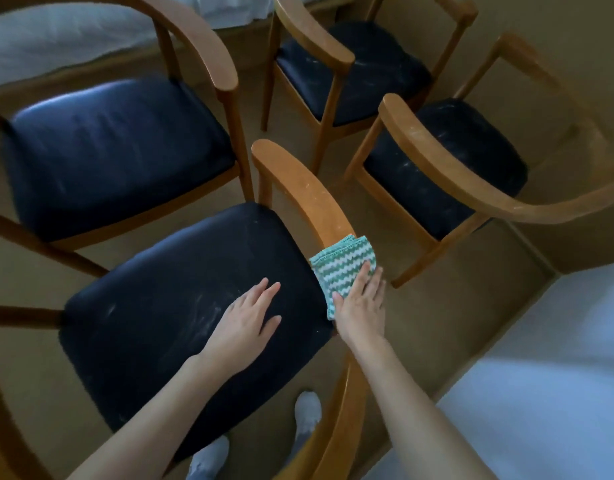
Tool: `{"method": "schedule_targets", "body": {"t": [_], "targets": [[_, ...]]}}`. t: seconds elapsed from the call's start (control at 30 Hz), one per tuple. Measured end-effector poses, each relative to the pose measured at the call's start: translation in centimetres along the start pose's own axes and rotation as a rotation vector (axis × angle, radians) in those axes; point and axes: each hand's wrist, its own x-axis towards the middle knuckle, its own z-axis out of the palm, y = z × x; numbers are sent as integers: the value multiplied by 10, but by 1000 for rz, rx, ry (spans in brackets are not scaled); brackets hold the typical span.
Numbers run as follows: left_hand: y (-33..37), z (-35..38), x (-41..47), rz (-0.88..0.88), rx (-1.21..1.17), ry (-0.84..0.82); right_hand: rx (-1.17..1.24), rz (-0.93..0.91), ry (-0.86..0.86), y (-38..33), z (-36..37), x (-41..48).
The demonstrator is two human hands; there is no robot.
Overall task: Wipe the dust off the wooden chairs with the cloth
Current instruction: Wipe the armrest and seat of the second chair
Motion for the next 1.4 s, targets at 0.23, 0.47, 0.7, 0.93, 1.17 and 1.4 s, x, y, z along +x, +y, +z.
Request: {"method": "schedule_targets", "body": {"t": [0.23, 0.47, 0.7, 0.93, 1.17, 1.4], "targets": [[24, -1, 23, -172, -81, 106, -65, -256, -62, -2, -27, 50], [31, 1, 18, -273, -177, 124, 29, -273, -66, 49, -2, -18], [16, 4, 11, -279, -157, 70, 30, -250, -60, 35, -11, 1], [3, -2, 8, -218, -109, 42, 8, -275, -111, -22, -43, 87], [3, -3, 10, -214, -153, 24, 14, -240, -103, -6, -36, 62], [11, -2, 20, -248, -185, 74, -151, -397, -14, 16, -25, 48]]}}
